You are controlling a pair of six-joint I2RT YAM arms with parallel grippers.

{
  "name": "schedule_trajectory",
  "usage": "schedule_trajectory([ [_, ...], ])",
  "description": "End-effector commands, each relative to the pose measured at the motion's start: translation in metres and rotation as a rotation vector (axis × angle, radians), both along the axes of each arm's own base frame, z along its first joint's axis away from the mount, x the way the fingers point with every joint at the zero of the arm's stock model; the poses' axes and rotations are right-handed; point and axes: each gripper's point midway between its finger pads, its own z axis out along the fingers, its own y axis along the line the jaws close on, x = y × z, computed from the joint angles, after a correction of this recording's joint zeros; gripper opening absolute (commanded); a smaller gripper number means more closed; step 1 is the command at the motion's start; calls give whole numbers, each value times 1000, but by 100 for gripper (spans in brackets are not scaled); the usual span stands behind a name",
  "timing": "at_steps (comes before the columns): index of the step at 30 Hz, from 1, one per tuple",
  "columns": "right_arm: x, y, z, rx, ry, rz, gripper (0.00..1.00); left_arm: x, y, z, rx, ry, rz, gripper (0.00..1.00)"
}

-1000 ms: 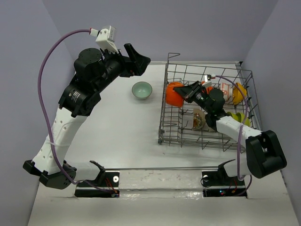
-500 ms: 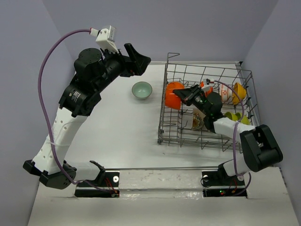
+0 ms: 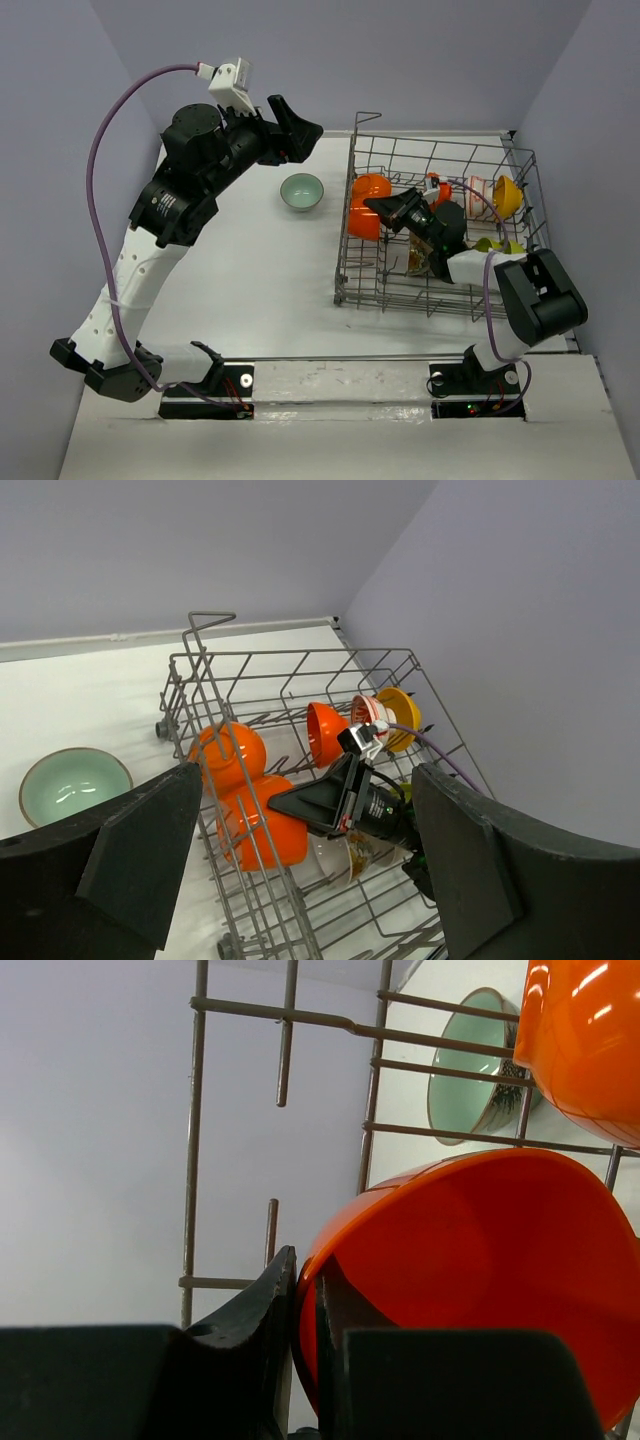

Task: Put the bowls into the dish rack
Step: Turn the bowl upside down over the dish rack.

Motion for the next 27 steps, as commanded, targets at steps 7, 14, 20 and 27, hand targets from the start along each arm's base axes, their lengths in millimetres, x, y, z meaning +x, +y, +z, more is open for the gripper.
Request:
schedule_trajectory([
  [7, -10, 2, 40, 80, -130, 82, 1, -2, -2, 18, -43, -55, -18, 94],
  [14, -2, 4, 17, 5, -34, 92, 1, -1, -2, 19, -47, -56, -19, 94],
  [20, 2, 4, 7, -6, 10, 100, 1, 0, -4, 19, -48, -51, -22, 94],
  [27, 16, -10, -17, -193, 93, 16, 4, 0, -6, 19, -50, -52, -29, 94],
])
